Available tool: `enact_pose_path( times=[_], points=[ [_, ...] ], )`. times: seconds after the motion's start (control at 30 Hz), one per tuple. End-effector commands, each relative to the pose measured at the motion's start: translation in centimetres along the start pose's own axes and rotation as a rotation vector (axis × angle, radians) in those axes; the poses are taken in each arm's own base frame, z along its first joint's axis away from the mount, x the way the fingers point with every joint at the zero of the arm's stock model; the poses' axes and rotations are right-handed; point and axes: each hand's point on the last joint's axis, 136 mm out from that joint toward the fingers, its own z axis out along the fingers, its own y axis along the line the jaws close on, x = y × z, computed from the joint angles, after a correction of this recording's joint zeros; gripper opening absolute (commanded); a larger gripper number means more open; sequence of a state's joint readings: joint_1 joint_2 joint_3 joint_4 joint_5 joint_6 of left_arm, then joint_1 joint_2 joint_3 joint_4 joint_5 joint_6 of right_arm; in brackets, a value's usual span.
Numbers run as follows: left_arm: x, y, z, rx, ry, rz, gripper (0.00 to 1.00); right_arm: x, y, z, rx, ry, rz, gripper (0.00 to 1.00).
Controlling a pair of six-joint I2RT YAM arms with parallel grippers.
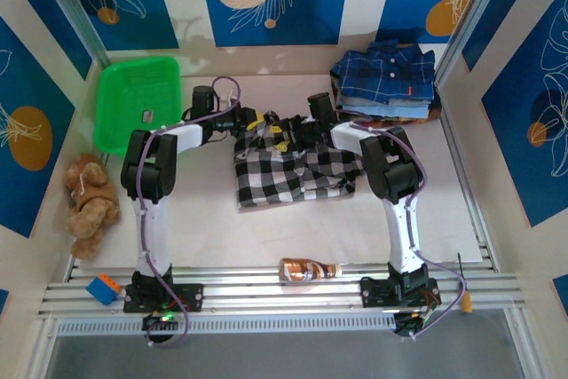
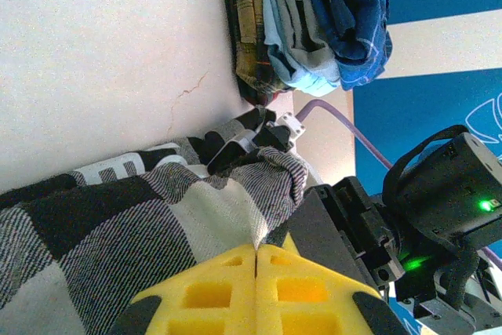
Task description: Fold and stack the long sleeve shirts
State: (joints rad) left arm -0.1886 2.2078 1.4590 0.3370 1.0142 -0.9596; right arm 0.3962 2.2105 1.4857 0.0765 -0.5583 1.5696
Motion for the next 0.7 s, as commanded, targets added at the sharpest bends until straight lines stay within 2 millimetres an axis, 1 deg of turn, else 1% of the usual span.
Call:
enact_pose_path(
  times=[0.0,0.2,0.4,0.53,0.67],
  points=[
    [-0.5,-0.8,-0.6,0.021,0.016,0.017,0.04,1.4,1.0,-0.2,0.006,0.039,-0.004,0.46],
    [-0.8,0.9,-1.4,-0.014,0.011,-0.016,0.04,1.3,1.9,0.8,-0.015,0.042,-0.012,0.44],
    [-1.6,2.6,-2.5,-0.078,0.007,-0.021,0.04,1.6,1.8,0.5,0.005,0.039,-0.025,0.44],
    [-1.6,3.5,-2.7,-0.149,0.041,0.001,0.05,1.5,1.6,0.1,0.048,0.021,-0.051,0.43],
    [-1.6,4.3,-3.0,-0.228,0.079,0.029,0.05,1.3,2.2,0.6,0.081,0.003,-0.099,0.41]
  ],
)
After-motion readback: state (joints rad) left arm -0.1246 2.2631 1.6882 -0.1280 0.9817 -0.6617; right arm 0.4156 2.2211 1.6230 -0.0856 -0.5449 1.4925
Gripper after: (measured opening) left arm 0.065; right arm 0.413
